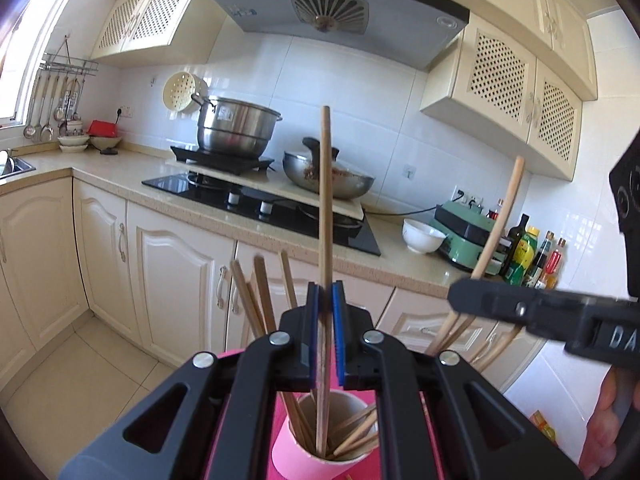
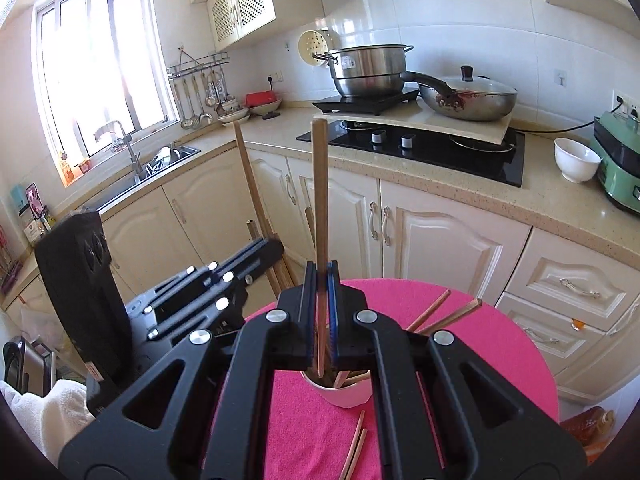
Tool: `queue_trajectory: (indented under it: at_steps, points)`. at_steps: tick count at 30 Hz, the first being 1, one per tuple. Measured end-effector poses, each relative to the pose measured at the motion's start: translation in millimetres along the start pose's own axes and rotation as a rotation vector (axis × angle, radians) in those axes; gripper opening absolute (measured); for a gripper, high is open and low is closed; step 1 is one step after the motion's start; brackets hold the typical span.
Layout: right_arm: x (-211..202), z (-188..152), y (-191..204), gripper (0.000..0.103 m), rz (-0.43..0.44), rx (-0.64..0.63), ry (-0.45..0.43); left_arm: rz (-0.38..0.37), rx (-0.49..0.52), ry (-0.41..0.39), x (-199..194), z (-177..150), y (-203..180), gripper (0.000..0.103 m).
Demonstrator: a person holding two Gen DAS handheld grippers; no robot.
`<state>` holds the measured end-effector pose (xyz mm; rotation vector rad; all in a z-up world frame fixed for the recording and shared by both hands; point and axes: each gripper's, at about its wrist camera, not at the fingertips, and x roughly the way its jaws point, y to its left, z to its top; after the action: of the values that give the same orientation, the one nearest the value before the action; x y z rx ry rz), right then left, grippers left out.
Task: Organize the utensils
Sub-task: 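Lift both held chopsticks up and over the pink cup, then open the left tool while the right tool opens, dropping chopsticks into the cup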
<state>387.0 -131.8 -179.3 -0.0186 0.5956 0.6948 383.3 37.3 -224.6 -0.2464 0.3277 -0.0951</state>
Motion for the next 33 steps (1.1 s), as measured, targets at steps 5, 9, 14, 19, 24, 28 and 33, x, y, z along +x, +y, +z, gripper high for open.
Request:
queue_trajectory:
  at_steps: [5, 9, 14, 19, 24, 28, 33]
  points:
    - [-4, -3, 4, 0.006, -0.005, -0.012, -0.012, 0.003, 0.034, 0.025, -1, -14, -4, 0.007]
    - [-7, -4, 11, 0.006, -0.012, -0.035, -0.023, 0.007, 0.047, 0.052, -4, -27, -5, 0.007]
    - [-8, -13, 20, 0.006, -0.04, -0.065, -0.028, 0.007, 0.054, 0.08, -7, -39, -7, 0.007]
    - [-4, -24, 24, 0.006, -0.058, -0.074, -0.022, 0.007, 0.064, 0.102, -11, -48, -10, 0.007]
    - [-2, -29, 23, 0.006, -0.068, -0.068, -0.012, 0.006, 0.074, 0.13, -12, -55, -12, 0.007]
    - [-1, -33, 21, 0.006, -0.07, -0.065, -0.004, 0.006, 0.063, 0.148, -13, -59, -12, 0.007]
    - [2, -38, 21, 0.006, -0.07, -0.056, 0.005, 0.023, 0.048, 0.152, -16, -58, -11, 0.012]
